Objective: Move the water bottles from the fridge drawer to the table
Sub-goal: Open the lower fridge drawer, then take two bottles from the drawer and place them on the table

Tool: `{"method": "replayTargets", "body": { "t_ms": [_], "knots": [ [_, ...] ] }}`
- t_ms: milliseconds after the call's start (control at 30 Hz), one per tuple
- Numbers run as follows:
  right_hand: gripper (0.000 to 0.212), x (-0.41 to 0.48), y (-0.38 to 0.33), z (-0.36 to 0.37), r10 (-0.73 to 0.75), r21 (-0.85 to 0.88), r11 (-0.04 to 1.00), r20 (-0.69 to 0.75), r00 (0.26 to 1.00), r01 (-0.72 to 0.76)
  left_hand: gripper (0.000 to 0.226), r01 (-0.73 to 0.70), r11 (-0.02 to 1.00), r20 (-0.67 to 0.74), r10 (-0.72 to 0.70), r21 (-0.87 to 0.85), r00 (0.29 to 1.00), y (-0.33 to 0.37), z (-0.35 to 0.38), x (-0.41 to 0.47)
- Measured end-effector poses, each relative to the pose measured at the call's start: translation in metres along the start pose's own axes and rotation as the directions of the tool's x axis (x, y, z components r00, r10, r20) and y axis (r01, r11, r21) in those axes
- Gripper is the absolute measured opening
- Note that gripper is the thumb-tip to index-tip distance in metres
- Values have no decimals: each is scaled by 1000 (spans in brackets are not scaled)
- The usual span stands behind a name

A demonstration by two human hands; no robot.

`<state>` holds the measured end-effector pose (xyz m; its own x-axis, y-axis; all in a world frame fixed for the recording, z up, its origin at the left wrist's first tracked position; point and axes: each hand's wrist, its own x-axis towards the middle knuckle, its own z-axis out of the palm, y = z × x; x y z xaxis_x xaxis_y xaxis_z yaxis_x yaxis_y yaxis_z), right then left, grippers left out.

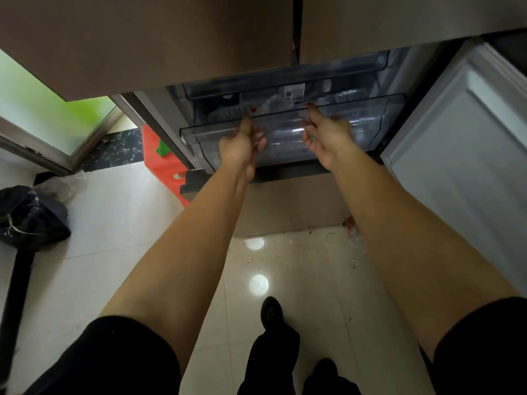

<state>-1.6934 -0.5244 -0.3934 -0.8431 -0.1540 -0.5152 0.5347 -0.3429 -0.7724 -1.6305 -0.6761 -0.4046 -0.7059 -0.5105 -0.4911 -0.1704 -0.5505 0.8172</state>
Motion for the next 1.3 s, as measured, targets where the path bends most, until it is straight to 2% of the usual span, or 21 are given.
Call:
{"method": "replayTargets", "body": {
  "t_ms": [100,133,233,333,433,500,600,700,800,867,967,1033,1100,1200,1300],
  "knots": [
    [56,-17,6,-9,9,37,999,-7,1000,-8,21,21,1000,9,-21,4,1000,-6,-7,-20],
    [58,-22,9,-13,11,38,999,-9,1000,-11,22,30,1000,15,-30,4,999,-8,-10,-27],
    [49,-44,19,-28,44,37,998,-36,998,-42,20,53,999,14,-52,-11,999,-18,-21,-53],
    [53,-65,34,-47,76,34,997,-47,996,-74,16,80,996,-11,-80,-52,997,-33,-31,-81],
    [55,-84,48,-61,109,27,994,-77,991,-107,28,106,991,-44,-110,-80,993,-49,-42,-100],
    [49,-92,49,-65,126,23,992,-79,989,-125,36,115,991,-45,-118,-68,992,-51,-46,-108],
    [38,-97,41,-64,138,7,990,-40,990,-138,28,124,991,-19,-125,-56,992,-44,-44,-115],
    [33,-98,34,-63,157,-42,986,-38,987,-158,19,146,989,-24,-146,10,989,-38,-44,-117],
    [27,-107,27,-66,163,-290,940,-81,983,-179,38,205,949,-57,-197,241,979,-31,-51,-122],
    [27,-114,21,-74,127,-489,857,-105,986,-162,45,175,856,-62,-166,487,984,-22,-56,-134],
    [42,-124,5,-83,52,-670,735,-97,994,-104,50,-37,653,-11,69,757,998,-7,-58,-143],
    [37,-127,-10,-84,-29,-741,671,-69,997,-32,50,-204,471,108,223,858,969,4,-56,-142],
    [37,-128,-22,-78,-150,-818,572,-32,988,61,44,-313,300,219,307,901,926,14,-50,-135],
    [26,-116,-29,-71,-295,-925,346,49,954,155,34,-396,145,335,320,907,886,23,-39,-119],
    [22,-96,-32,-67,-307,-964,158,159,938,215,53,-396,51,383,174,917,907,23,-34,-90]
  ]
}}
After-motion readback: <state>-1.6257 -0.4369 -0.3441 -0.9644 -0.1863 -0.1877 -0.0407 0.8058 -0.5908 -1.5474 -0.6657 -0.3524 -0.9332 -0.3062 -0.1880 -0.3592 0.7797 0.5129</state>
